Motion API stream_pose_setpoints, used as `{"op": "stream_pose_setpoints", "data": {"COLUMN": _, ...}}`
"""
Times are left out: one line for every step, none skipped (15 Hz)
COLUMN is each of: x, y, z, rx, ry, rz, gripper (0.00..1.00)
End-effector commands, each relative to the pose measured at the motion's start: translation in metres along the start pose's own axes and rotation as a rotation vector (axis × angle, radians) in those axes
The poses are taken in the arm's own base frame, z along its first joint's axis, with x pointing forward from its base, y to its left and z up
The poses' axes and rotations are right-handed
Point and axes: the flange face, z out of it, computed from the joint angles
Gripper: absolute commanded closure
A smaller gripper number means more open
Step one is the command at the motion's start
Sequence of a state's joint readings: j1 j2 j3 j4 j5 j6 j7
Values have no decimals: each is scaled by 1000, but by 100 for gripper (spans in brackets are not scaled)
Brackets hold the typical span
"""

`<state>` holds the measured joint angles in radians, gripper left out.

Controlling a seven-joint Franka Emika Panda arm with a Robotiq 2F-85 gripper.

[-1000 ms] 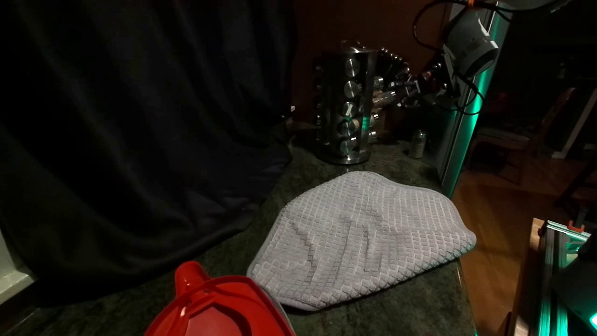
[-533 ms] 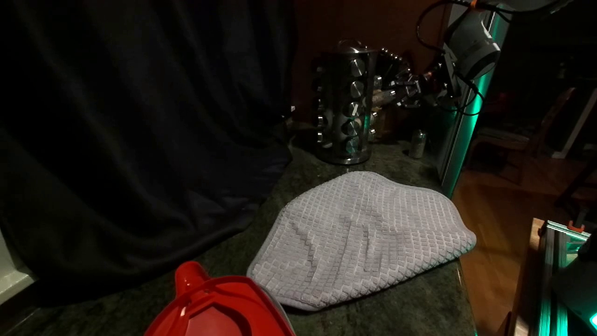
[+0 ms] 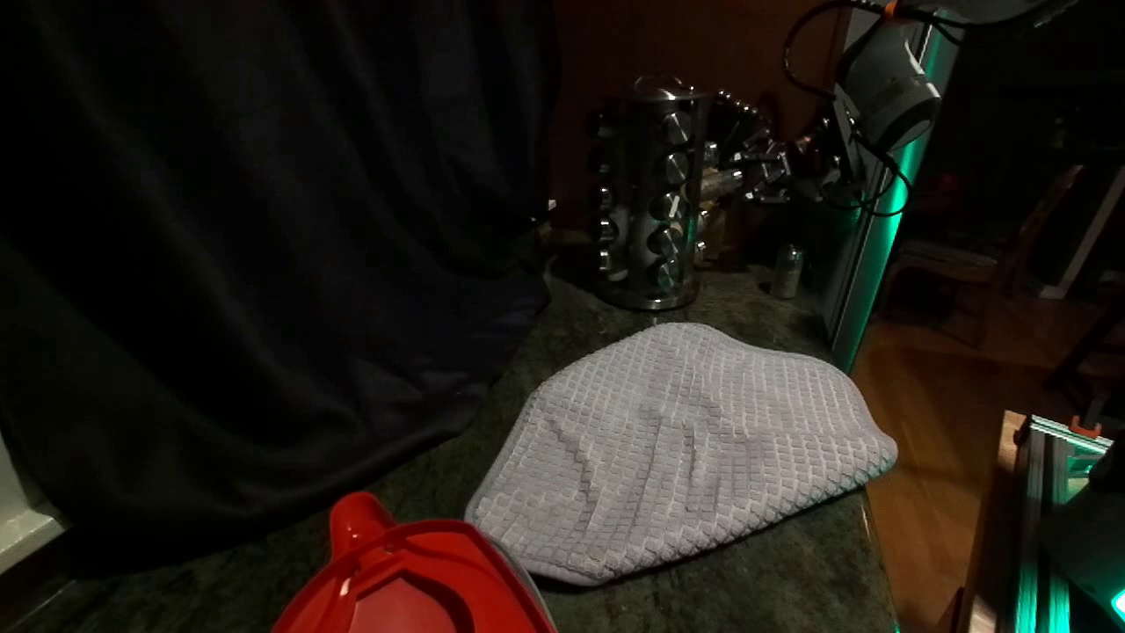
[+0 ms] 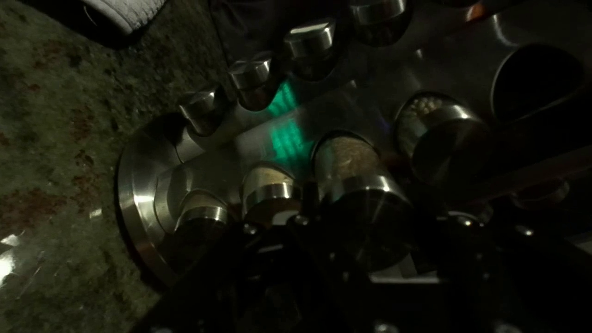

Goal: Pu the left bottle on the rack

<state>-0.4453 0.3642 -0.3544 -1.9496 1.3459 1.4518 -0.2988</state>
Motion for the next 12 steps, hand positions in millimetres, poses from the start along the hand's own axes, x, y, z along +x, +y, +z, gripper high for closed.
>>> {"op": "stream_pose_setpoints", "data": {"x": 0, "y": -3, "z": 10, "rx": -5, "ry": -38, "rz": 35, "gripper": 76}}
{"op": "stream_pose_setpoints", "data": {"x": 1, "y": -2, "z": 11, "rx": -9, "ry": -38, "rz": 39, "gripper": 76}}
{"op": "stream_pose_setpoints", "data": {"x": 2, "y": -1, "z": 12, "rx": -9, "ry": -41, "rz": 45, "gripper": 76}}
{"op": "stream_pose_setpoints", "data": {"x": 3, "y": 1, "z": 14, "rx": -10, "ry": -47, "rz": 53, "gripper": 76}}
{"op": "stream_pose_setpoints", "data": {"x": 3, "y": 1, "z": 15, "rx": -12, "ry": -46, "rz": 57, "gripper": 76}}
{"op": "stream_pose_setpoints", "data": {"x": 5, "y": 2, "z": 17, "rx": -14, "ry": -38, "rz": 60, "gripper": 76}}
{"op": "stream_pose_setpoints", "data": {"x": 6, "y": 4, "z": 19, "rx": -10, "ry": -29, "rz": 67, "gripper": 76}}
{"op": "stream_pose_setpoints", "data": {"x": 6, "y": 5, "z": 22, "rx": -9, "ry": -34, "rz": 72, "gripper": 76}}
{"op": "stream_pose_setpoints", "data": {"x": 6, "y": 5, "z": 24, "rx": -11, "ry": -36, "rz": 75, "gripper": 76}}
{"op": "stream_pose_setpoints", "data": {"x": 6, "y": 4, "z": 26, "rx": -11, "ry": -37, "rz": 75, "gripper": 76}}
{"op": "stream_pose_setpoints", "data": {"x": 6, "y": 4, "z": 28, "rx": -11, "ry": -40, "rz": 74, "gripper": 76}}
{"op": "stream_pose_setpoints", "data": {"x": 6, "y": 3, "z": 29, "rx": -11, "ry": -41, "rz": 73, "gripper": 76}}
